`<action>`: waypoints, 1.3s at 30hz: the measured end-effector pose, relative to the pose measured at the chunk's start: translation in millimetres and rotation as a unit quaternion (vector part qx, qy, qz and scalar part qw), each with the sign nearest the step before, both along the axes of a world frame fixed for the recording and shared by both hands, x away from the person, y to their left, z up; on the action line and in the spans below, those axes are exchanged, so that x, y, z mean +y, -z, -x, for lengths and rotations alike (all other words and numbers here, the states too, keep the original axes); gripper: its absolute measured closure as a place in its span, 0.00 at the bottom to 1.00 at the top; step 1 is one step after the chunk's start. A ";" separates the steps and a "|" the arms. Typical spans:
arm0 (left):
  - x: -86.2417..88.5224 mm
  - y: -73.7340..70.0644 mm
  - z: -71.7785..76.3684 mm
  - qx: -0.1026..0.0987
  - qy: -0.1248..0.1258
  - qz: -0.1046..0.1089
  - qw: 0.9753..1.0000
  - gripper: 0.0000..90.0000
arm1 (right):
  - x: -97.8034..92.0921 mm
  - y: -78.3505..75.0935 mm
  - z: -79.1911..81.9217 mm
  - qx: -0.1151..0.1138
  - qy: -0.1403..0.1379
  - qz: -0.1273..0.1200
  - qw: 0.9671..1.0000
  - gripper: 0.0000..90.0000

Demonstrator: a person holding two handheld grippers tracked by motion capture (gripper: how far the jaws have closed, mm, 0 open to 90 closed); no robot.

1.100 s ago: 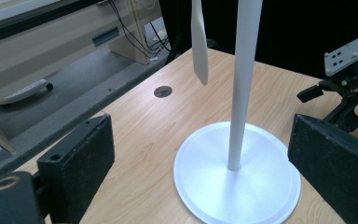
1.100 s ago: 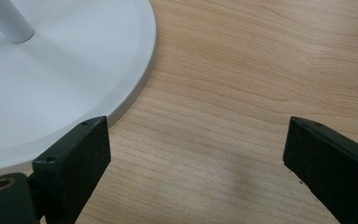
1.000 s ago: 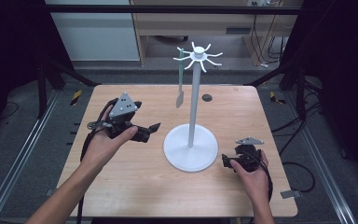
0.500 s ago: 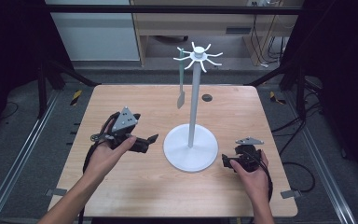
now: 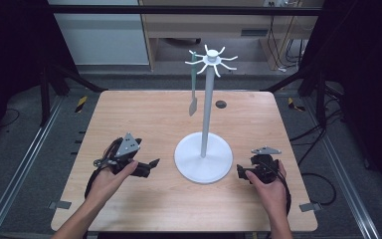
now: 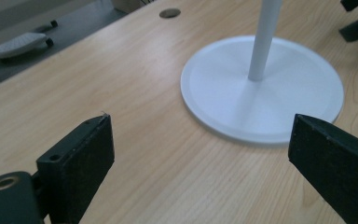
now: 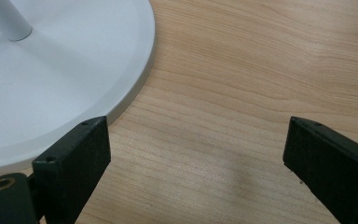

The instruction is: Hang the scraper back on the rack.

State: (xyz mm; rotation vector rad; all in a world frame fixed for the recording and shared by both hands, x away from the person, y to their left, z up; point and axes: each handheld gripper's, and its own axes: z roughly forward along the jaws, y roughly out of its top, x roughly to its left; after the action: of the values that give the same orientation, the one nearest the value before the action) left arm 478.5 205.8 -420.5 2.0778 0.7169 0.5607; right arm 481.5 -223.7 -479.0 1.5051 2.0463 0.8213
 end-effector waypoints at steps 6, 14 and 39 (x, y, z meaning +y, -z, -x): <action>11.9 20.5 4.3 0.013 -0.007 -0.005 1.000 0.07 | 0.3 0.1 0.3 0.000 0.000 0.000 1.000 0.09; 30.8 35.9 7.1 0.019 -0.023 -0.008 1.000 0.07 | 0.2 0.2 0.3 0.000 0.001 0.000 1.000 0.09; 89.8 56.0 1.9 0.018 -0.093 0.026 0.995 0.07 | 1.6 -0.1 1.7 0.002 0.000 0.000 1.000 0.09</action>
State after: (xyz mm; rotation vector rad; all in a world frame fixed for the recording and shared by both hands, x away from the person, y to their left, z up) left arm 476.6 295.7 -476.5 1.9905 0.9419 0.6023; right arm 479.9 -222.1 -478.9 1.5070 2.0494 0.8185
